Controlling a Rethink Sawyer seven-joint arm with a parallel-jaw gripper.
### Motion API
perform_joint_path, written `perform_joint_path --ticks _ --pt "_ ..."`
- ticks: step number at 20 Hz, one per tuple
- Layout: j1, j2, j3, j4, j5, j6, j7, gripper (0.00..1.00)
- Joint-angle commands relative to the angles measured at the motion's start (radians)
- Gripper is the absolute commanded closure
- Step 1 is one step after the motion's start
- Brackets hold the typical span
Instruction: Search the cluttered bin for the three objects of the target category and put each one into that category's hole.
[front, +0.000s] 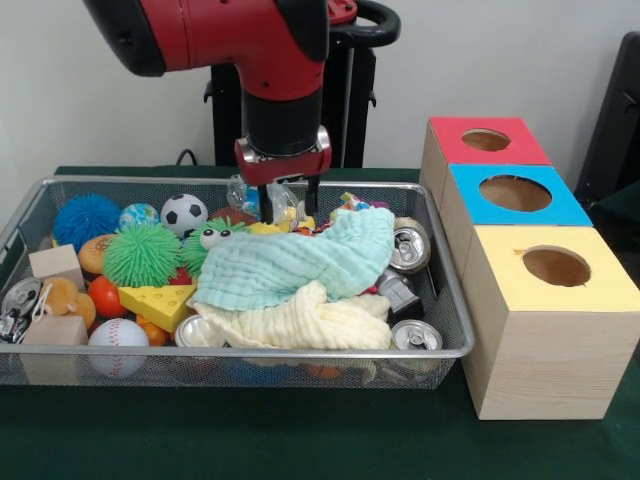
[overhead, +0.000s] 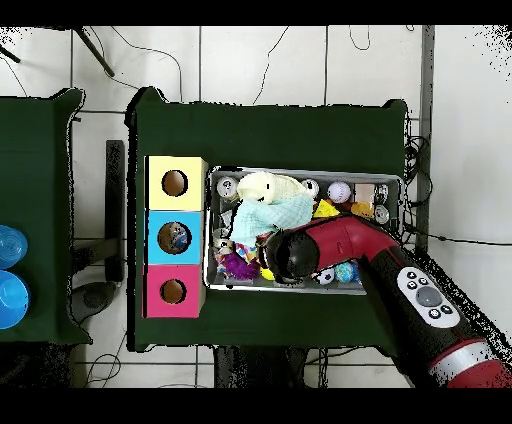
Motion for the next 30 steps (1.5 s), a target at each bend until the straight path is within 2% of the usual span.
perform_joint_path --ticks 1,9,16,22,27,30 --pt "-0.057 -0.014 0.087 0.060 -0.005 0.061 -0.323 0.00" --pt "-0.074 -0.036 0.118 0.173 -0.002 0.008 -0.222 0.00" --pt "-0.023 -0.041 0.100 0.243 -0.035 -0.079 -0.099 0.00" --pt "0.017 -0.018 0.062 0.257 -0.075 -0.141 -0.060 0.00" --pt "0.025 0.057 0.006 0.213 -0.139 -0.195 -0.076 0.00" --pt "0.037 0.005 -0.005 0.217 -0.137 -0.167 -0.090 0.00"
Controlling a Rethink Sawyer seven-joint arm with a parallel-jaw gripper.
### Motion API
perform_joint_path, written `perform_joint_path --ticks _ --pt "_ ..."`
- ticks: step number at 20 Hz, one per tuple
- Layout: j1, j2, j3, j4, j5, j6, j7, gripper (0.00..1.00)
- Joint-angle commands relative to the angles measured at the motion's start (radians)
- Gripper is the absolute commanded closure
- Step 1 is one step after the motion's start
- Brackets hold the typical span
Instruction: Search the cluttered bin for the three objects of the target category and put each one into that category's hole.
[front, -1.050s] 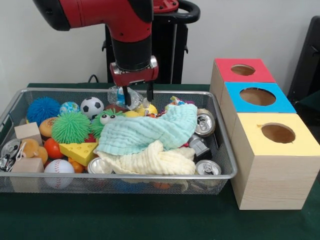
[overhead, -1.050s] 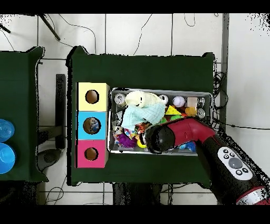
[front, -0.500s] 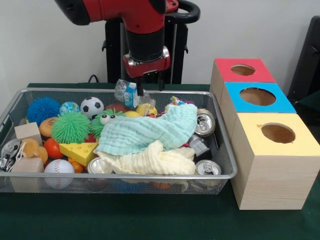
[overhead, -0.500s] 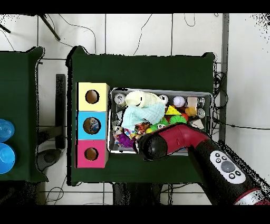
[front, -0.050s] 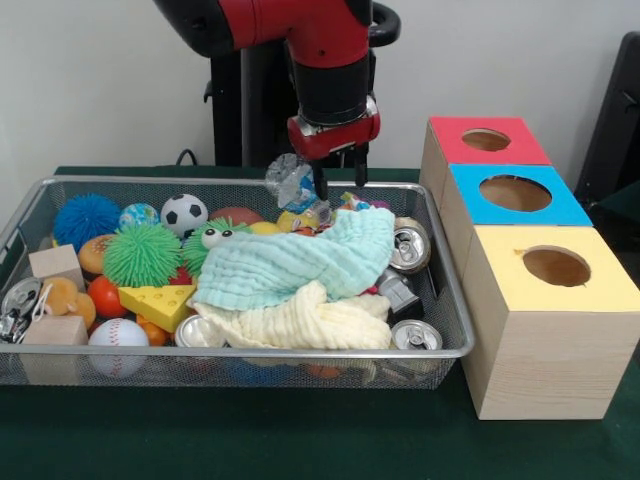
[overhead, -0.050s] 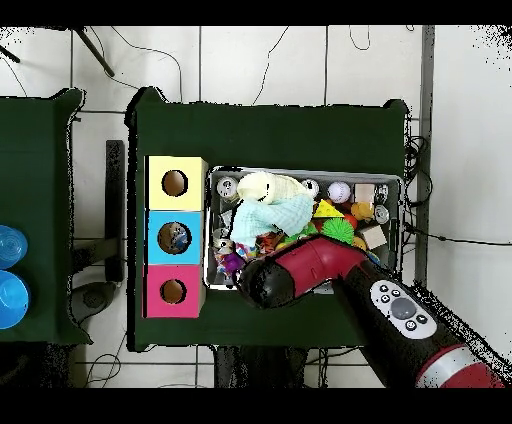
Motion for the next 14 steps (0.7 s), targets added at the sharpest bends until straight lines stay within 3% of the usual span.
perform_joint_path --ticks 1,14 --pt "0.007 0.036 -0.061 0.039 -0.114 0.005 -0.100 0.00" --pt "-0.137 -0.009 0.009 0.048 -0.029 0.109 -0.252 0.00"
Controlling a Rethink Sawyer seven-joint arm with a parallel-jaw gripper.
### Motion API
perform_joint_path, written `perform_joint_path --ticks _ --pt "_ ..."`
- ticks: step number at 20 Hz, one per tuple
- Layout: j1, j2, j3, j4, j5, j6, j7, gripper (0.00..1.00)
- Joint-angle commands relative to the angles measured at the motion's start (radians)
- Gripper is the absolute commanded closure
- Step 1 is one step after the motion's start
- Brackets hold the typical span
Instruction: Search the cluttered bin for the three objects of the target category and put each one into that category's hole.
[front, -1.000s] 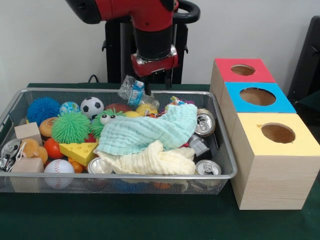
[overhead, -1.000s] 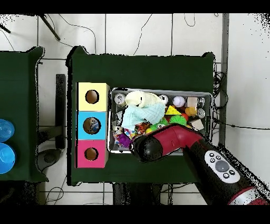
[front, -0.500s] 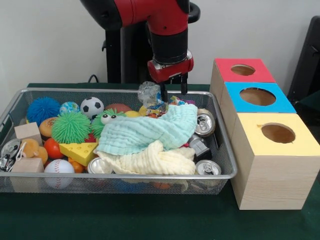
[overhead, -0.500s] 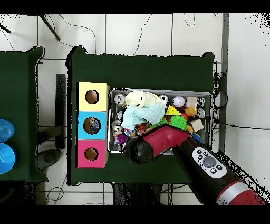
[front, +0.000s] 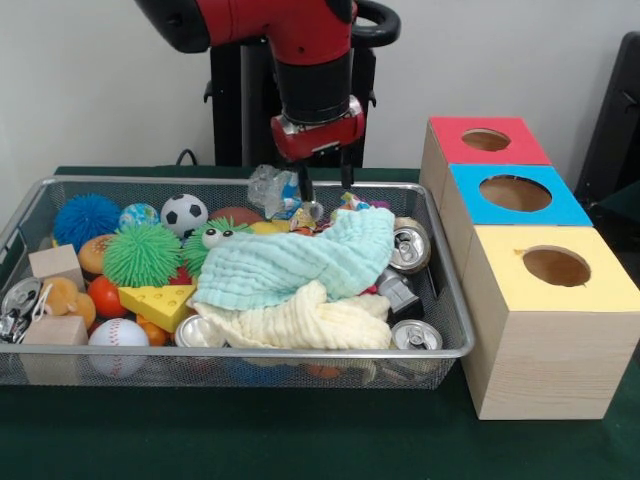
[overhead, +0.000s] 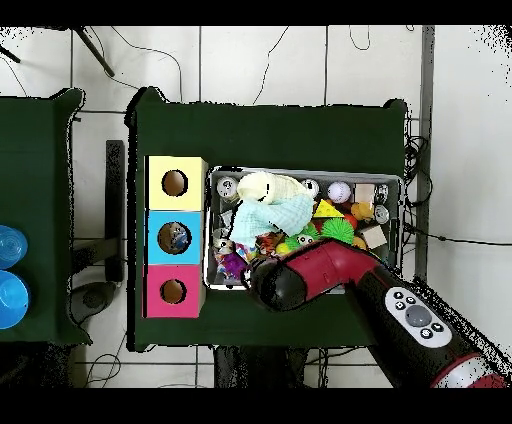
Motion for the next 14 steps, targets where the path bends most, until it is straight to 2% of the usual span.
perform_joint_path --ticks 1,6,14 --pt "-0.085 0.000 0.009 0.036 -0.015 0.135 -0.256 0.00" --pt "-0.126 -0.016 0.042 0.032 0.017 0.183 -0.293 0.00" --pt "-0.083 0.075 0.030 -0.039 -0.041 0.178 -0.266 0.00"
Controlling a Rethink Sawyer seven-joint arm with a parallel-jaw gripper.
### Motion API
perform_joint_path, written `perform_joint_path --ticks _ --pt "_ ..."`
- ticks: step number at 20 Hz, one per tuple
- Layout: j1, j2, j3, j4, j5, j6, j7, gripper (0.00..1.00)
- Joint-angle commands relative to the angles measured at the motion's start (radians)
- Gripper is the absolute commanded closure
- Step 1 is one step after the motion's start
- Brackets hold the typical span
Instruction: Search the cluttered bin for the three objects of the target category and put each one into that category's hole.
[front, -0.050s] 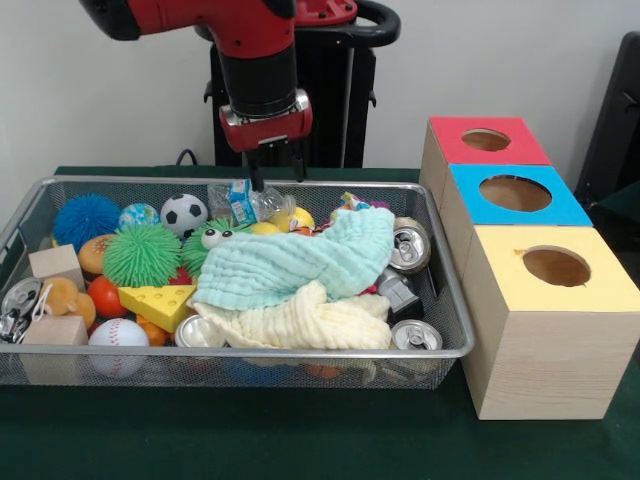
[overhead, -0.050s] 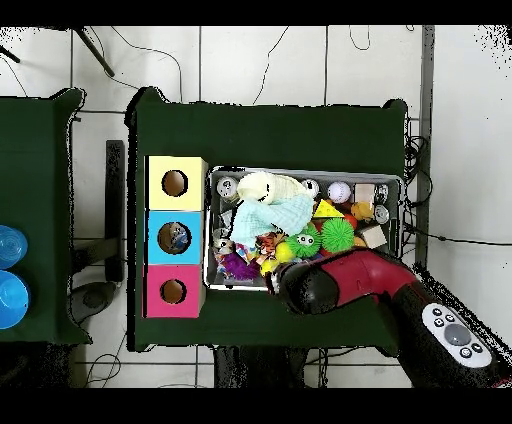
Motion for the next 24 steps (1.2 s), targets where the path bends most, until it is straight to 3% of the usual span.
perform_joint_path --ticks 1,7,12,18,24 --pt "0.031 0.083 0.023 -0.048 -0.056 0.101 -0.259 0.00" --pt "0.092 0.146 -0.028 -0.079 -0.138 0.031 -0.185 0.00" --pt "0.120 0.135 -0.038 -0.092 -0.167 0.028 -0.182 0.00" --pt "0.066 0.147 -0.027 -0.097 -0.152 0.039 -0.236 0.00" --pt "-0.021 0.079 0.015 -0.033 -0.080 0.087 -0.287 0.00"
